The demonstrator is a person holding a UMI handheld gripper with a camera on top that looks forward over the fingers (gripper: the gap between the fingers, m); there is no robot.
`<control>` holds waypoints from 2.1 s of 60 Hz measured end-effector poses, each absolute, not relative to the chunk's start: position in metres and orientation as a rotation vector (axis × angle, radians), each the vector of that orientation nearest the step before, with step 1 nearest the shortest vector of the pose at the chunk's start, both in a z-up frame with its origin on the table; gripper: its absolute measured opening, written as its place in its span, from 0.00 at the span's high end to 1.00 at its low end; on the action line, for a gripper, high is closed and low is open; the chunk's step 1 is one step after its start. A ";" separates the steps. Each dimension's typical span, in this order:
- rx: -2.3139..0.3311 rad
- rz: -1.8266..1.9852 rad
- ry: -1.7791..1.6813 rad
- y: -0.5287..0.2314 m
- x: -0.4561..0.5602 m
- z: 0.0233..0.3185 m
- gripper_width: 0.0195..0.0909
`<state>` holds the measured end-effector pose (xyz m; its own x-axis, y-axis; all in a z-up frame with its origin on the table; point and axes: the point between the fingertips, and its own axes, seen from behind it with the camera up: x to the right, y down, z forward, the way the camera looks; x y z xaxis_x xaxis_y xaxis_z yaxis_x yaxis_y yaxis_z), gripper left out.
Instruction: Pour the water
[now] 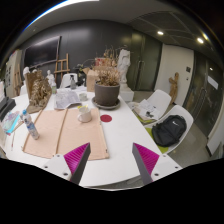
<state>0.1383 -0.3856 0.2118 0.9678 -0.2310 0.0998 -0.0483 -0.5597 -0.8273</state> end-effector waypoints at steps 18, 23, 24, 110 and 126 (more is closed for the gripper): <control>-2.177 -0.059 0.019 -0.358 -0.041 0.179 0.08; -2.172 -0.005 -0.039 -0.349 -0.101 0.168 0.07; -2.170 0.005 -0.049 -0.346 -0.114 0.166 0.07; -1.797 0.830 0.474 -0.029 -0.232 0.225 0.75; -1.535 1.395 1.071 0.035 -0.129 0.217 0.75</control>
